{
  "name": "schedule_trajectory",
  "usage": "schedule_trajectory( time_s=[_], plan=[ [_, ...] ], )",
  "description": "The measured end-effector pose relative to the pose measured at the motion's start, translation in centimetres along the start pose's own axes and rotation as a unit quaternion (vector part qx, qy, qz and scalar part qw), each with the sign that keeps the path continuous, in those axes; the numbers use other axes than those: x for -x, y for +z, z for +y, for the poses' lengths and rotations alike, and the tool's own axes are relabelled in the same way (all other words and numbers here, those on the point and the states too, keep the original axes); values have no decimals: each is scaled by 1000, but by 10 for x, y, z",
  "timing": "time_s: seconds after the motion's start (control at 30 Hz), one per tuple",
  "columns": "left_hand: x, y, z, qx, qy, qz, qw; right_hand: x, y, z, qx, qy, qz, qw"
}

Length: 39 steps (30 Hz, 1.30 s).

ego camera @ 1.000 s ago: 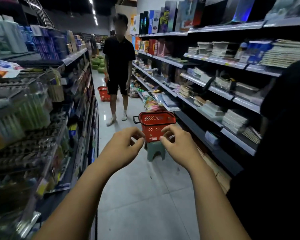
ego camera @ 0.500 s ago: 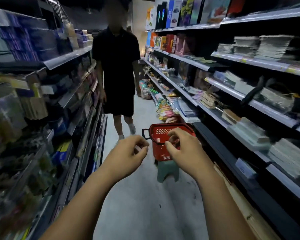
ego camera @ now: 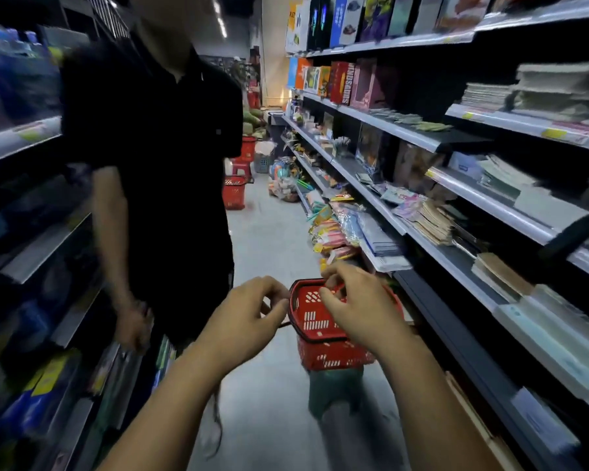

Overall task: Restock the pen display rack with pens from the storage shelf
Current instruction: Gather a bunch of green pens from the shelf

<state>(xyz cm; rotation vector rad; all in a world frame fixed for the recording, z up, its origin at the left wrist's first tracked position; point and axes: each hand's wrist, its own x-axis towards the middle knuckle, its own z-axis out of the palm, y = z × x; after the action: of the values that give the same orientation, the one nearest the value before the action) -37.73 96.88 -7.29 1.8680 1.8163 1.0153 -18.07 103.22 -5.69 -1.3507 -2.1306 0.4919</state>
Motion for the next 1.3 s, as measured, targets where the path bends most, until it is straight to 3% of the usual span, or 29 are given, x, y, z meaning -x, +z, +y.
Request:
schedule_trajectory(
  time_s=[0.43,0.83,1.1,1.3],
  plan=[
    [-222,27,-69,26,-27,-3,999,-229,45,62,-14,-24,-41,999],
    [-373,17,-153,18,-144,54,988,-431,119,82,-64,-97,-133,984],
    [-463,-44,-282,8,-165,71,984,-559,228,45,-53,-95,-156,982],
    [-568,-115,-381,-61,-113,33,991,-668,291,1,-18,-60,-123,990]
  ],
)
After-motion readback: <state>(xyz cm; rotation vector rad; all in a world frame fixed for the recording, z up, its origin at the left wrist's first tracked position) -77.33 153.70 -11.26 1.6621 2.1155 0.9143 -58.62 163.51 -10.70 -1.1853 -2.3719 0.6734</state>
